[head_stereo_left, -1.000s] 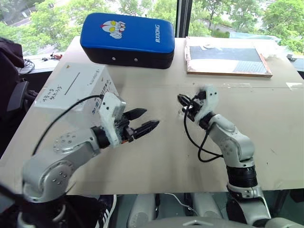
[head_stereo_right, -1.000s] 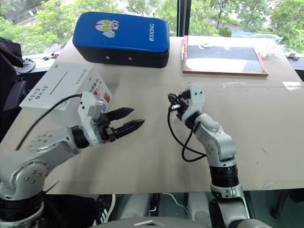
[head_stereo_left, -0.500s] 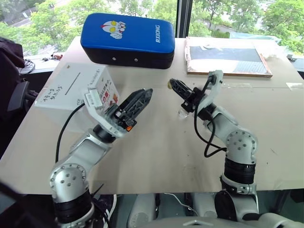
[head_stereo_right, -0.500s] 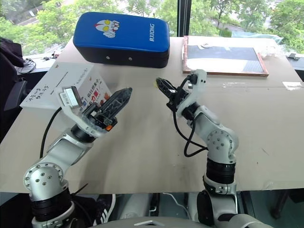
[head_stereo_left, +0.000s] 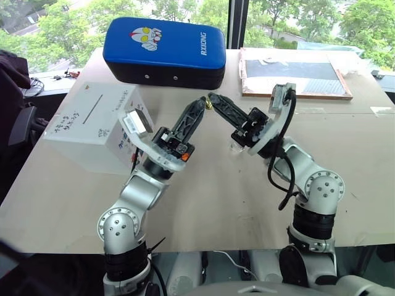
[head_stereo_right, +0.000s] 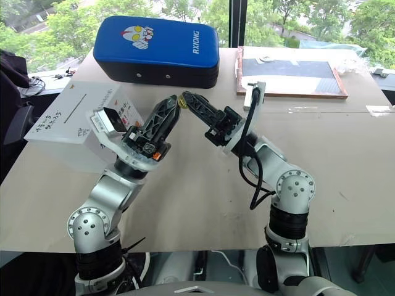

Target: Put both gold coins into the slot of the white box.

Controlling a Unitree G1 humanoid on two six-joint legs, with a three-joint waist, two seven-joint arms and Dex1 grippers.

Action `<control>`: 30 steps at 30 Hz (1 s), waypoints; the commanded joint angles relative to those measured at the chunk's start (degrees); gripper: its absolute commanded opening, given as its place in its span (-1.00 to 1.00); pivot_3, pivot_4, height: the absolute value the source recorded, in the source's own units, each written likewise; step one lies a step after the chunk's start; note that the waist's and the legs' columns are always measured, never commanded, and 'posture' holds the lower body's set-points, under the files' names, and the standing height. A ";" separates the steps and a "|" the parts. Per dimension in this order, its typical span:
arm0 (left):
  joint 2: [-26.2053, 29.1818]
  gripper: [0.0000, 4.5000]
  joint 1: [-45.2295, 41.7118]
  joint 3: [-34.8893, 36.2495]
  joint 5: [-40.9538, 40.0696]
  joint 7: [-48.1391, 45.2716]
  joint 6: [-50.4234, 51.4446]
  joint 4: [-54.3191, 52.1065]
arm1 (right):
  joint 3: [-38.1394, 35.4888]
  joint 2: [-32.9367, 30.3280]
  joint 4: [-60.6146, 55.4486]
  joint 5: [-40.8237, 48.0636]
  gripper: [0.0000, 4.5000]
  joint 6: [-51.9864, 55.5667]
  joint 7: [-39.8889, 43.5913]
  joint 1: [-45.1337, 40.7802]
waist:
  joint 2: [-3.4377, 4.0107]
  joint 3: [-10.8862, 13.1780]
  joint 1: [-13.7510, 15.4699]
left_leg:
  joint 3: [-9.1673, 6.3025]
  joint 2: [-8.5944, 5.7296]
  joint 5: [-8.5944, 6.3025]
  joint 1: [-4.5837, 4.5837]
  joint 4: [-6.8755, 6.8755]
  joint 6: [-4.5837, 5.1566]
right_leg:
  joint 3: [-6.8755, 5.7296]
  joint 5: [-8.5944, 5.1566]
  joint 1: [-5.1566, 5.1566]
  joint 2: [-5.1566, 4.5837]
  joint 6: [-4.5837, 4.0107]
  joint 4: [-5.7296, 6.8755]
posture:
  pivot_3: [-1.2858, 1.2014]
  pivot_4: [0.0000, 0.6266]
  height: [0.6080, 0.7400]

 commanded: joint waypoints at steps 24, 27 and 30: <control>1.81 -0.75 1.18 -2.65 -4.32 -3.51 -2.89 -1.26 | 5.36 -5.47 -2.19 9.40 -1.00 -6.68 -3.48 -0.10 | 0.00 0.00 0.11 | 0.01 0.00 0.00 -0.02 -0.01 0.01 | -0.01 -0.01 0.00 -0.01 0.01 -0.08 | 0.03 -0.52 1.00; 2.16 -0.75 1.51 -2.79 -6.79 -3.99 -2.34 -1.63 | 5.78 -5.85 -1.94 9.51 -1.00 -6.97 -3.79 -0.32 | 0.00 0.00 0.10 | 0.01 0.00 0.00 -0.03 -0.01 0.01 | -0.01 -0.01 0.00 -0.01 0.01 -0.09 | 0.03 -0.52 1.00; 1.57 -0.19 1.47 -2.58 -5.15 -1.75 -3.87 -1.61 | 6.12 -6.06 -1.87 9.80 -1.00 -7.42 -4.21 -0.29 | 0.00 0.00 0.12 | 0.00 0.01 0.00 -0.03 -0.01 0.01 | -0.01 -0.01 0.00 -0.01 0.01 -0.10 | 0.03 -0.52 1.00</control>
